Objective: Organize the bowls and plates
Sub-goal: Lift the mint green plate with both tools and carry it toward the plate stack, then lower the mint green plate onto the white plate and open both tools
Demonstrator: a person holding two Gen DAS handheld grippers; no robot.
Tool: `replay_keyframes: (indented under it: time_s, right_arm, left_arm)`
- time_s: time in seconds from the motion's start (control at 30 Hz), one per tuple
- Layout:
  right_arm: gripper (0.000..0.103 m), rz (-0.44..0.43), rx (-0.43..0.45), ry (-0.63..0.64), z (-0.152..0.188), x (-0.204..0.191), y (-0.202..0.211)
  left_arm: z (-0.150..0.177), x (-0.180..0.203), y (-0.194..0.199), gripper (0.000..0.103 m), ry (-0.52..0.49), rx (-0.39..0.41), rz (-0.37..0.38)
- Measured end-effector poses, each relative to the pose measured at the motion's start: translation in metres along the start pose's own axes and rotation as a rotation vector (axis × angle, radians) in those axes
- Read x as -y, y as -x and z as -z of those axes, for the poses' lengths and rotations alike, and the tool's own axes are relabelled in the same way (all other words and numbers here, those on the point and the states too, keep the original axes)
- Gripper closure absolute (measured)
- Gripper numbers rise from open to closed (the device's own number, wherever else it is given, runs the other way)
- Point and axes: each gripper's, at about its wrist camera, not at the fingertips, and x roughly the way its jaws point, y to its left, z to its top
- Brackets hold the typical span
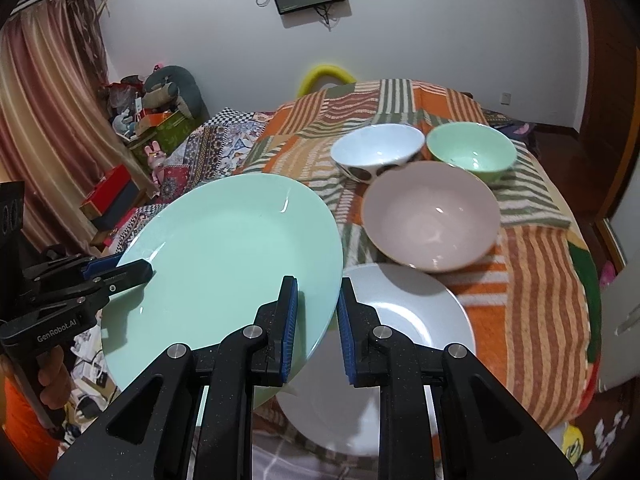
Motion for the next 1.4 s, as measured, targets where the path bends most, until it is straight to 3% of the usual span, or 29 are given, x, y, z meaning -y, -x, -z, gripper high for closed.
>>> replay_keyframes:
  time_s: [0.6,1.0,1.4]
  right_arm:
    - [0.085,0.056,-0.048,-0.088,0.048,0.049,0.014]
    - [0.085,0.060,-0.105,-0.148,0.071,0.068,0.006]
    - [0.085,0.070,-0.141,-0.179,0.074,0.081,-0.007]
  left_arm:
    - [0.020,0.057,-0.049,0.075,-0.065,-0.131,0.054]
    - [0.034,0.067,-0.087,0.075,-0.056,-0.250,0.087]
    - [0.030,0.073,-0.116,0.075,-0.059,-0.306,0.085]
